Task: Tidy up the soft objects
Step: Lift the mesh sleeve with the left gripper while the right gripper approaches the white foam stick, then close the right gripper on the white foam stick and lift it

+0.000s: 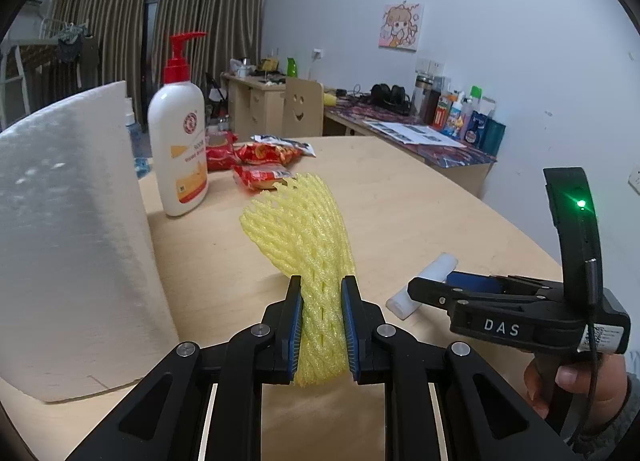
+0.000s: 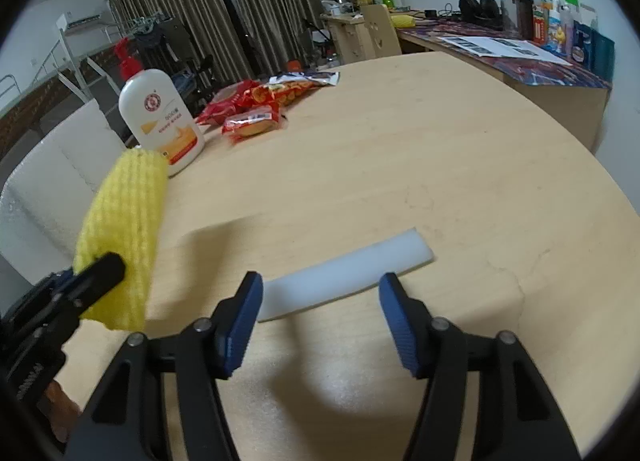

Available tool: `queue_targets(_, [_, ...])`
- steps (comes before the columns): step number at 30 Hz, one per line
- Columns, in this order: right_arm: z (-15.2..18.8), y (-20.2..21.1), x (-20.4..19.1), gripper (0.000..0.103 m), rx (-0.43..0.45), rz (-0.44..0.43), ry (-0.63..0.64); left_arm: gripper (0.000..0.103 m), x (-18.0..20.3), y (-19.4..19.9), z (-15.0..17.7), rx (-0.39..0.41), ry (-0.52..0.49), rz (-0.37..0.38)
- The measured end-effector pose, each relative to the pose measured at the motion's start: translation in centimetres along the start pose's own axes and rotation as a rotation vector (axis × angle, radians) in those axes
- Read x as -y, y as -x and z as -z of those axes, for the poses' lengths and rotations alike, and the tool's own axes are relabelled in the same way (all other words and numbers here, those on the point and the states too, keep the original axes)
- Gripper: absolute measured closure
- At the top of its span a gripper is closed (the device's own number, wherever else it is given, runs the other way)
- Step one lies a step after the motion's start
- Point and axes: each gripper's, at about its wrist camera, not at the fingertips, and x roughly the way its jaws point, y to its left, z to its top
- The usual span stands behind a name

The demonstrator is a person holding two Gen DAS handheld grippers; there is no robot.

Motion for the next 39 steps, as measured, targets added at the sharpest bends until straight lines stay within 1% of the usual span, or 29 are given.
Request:
queue_targets(8, [-0.2, -0.4, -0.3, 0.038, 0.024, 0.008, -0.052, 0.083, 0.0, 1.1, 0.3, 0.026, -0.02, 0.013])
queue_targets(11, [-1.0, -0.6, -0.6, 0.038, 0.042, 0.005, -0.039, 0.083, -0.1, 1.1, 0.4, 0.019, -0.007, 0.012])
queue_targets(14, [-1.7, -0.4, -1.4, 0.038, 0.059, 0.012, -0.013, 0.083, -0.2, 1.4, 0.3, 0.033, 0.0, 0.006])
queue_targets(17, [-1.5, -0.4, -1.6, 0.038, 0.041, 0.006, -0.016, 0.083, -0.3, 1.5, 0.3, 0.03, 0.01, 0.006])
queue_targets(21, [-1.0, -1.2, -1.0, 0.038, 0.003, 0.02, -0.059, 0.083, -0.2, 1.7, 0.4, 0.028, 0.009, 0.017])
queue_targets(25, [-1.2, -1.2, -1.0, 0.038, 0.008, 0.02, -0.084, 0.083, -0.3, 1.8, 0.4, 0.028, 0.002, 0.034])
queue_targets(28, [-1.5, -1.6, -1.1, 0.038, 0.016, 0.035, -0.103, 0.083, -0.7, 1.8, 0.3, 0.032, 0.001, 0.039])
queue_targets(29, [-1.6, -1.7, -1.2, 0.039, 0.018, 0.042, -0.106, 0.083, -0.9, 1.9, 0.3, 0.034, 0.003, 0.04])
queue_targets(30, [-1.6, -1.8, -1.3, 0.044, 0.02, 0.055, -0.102, 0.083, -1.0, 2.0, 0.3, 0.036, 0.005, 0.039])
queue_targets(32, [-1.6, -1.8, -1.4, 0.046, 0.019, 0.088, -0.101, 0.083, -1.2, 2.1, 0.3, 0.04, 0.011, 0.04])
queue_targets(34, [-1.7, -2.0, -1.6, 0.046, 0.017, 0.104, -0.094, 0.083, -1.3, 2.3, 0.4, 0.045, 0.016, 0.042])
queue_targets(39, [-2.1, -2.4, -1.5, 0.046, 0.022, 0.102, -0.12, 0.083, -1.2, 2.9, 0.8, 0.056, 0.017, 0.038])
